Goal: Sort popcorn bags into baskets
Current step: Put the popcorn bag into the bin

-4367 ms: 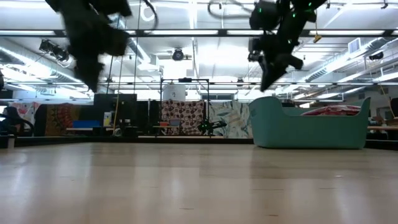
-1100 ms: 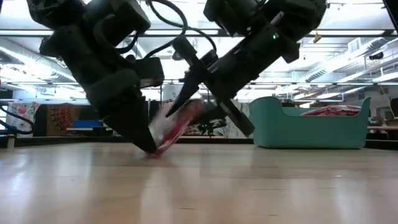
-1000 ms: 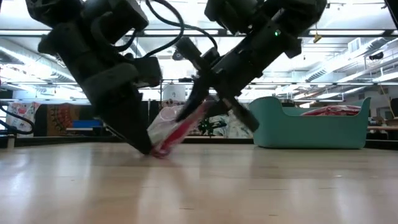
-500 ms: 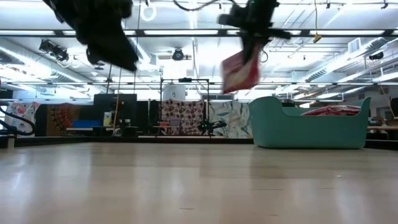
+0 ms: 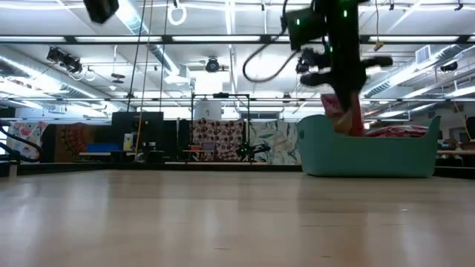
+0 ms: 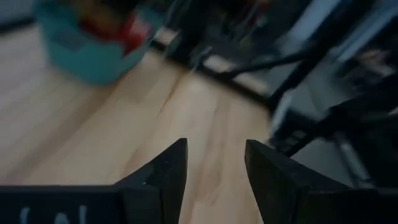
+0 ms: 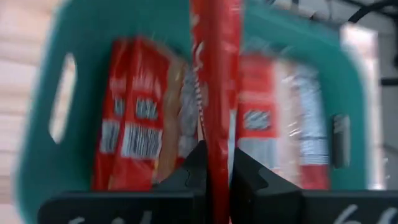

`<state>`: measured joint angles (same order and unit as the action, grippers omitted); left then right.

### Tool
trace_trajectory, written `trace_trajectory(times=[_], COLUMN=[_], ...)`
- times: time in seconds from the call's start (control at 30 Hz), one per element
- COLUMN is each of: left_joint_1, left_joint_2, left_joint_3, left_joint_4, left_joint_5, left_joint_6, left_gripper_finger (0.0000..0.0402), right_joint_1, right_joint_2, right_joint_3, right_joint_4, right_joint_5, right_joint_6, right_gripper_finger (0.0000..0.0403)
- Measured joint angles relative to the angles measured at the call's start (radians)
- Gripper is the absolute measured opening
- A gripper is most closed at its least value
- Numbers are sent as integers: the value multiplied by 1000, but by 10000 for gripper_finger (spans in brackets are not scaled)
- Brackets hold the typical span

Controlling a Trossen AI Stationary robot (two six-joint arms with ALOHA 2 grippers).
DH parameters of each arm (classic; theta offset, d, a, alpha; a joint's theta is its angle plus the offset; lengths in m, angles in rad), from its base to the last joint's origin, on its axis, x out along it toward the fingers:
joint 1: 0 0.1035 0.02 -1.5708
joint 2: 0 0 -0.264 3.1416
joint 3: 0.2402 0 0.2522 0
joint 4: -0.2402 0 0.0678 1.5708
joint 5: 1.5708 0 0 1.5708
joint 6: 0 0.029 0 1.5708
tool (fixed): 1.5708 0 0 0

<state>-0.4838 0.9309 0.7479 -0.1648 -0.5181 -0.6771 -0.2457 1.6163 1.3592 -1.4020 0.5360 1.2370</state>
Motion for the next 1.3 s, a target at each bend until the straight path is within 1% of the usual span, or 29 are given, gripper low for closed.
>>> trace_trajectory(times=[0.1, 0.17, 0.23, 0.33, 0.43, 0.6, 0.67, 0.73, 0.83, 0.9, 0.97, 1.03, 1.1, 1.2, 1.3], left_joint_1=[-19, -20, -20, -20, -20, -20, -20, -14, 6, 21, 39, 54, 62, 62, 62], left_joint_2=[-77, -127, -170, -222, -254, -257, -248, -237, -216, -201, -184, -171, -159, -144, -132], left_joint_3=[0, 0, 0, 0, 0, 1, 1, 1, 2, 2, 2, 2, 2, 2, 2], left_joint_4=[57, 59, 58, 59, 58, 59, 67, 84, 136, 169, 209, 234, 245, 260, 262], left_joint_5=[-5, -6, -5, -5, -5, -5, -5, -4, -5, -5, -5, -5, -5, -2, 53], left_joint_6=[102, 169, 227, 245, 226, 191, 191, 215, 257, 274, 278, 273, 252, 149, 108], left_gripper_finger=[166, 166, 167, 166, 167, 167, 167, 167, 167, 167, 167, 167, 167, 167, 167], right_joint_1=[-19, -30, -46, -73, -85, -100, -106, -118, -146, -165, -181, -191, -195, -204, -246], right_joint_2=[0, 0, 1, 0, 0, -19, -34, -47, -49, -47, -39, -32, -32, -33, -35], right_joint_3=[-121, -187, -235, -268, -271, -271, -271, -271, -271, -274, -283, -285, -284, -237, -171], right_joint_4=[176, 298, 355, 387, 378, 385, 399, 411, 418, 438, 458, 461, 464, 400, 281], right_joint_5=[-19, -40, -85, -139, -158, -165, -164, -164, -149, -138, -139, -153, -172, -235, -325], right_joint_6=[-41, -72, -75, -58, -81, -118, -144, -163, -155, -132, -118, -119, -153, -199, -205], right_gripper_finger=[35, 33, 34, 53, 86, 145, 159, 164, 155, 138, 109, 69, 30, 25, 30])
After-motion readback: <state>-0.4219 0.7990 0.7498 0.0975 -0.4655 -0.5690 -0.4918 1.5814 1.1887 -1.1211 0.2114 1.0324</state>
